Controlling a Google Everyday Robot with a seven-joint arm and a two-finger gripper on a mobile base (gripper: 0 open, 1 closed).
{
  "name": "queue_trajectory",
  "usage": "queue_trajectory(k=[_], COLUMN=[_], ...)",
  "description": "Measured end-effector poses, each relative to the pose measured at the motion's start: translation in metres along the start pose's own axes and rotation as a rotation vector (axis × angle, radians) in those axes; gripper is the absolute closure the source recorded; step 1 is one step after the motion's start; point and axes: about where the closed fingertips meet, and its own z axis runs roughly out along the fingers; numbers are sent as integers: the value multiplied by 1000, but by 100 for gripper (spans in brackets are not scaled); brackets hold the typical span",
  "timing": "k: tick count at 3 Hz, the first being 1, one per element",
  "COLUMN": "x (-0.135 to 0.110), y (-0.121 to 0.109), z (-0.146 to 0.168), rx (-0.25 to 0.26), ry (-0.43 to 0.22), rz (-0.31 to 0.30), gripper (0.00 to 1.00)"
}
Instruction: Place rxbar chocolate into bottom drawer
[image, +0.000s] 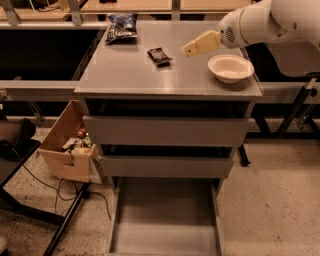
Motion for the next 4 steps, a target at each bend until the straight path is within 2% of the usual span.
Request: queue_trajectory(k=[1,2,3,4], x=[-1,-14,-31,-44], y=[-1,-19,-49,-68], z=[4,48,107,160], rx=[0,9,57,111], ry=[-5,-75,-124,-115], rz=[4,60,142,206], gripper=[0,0,0,0])
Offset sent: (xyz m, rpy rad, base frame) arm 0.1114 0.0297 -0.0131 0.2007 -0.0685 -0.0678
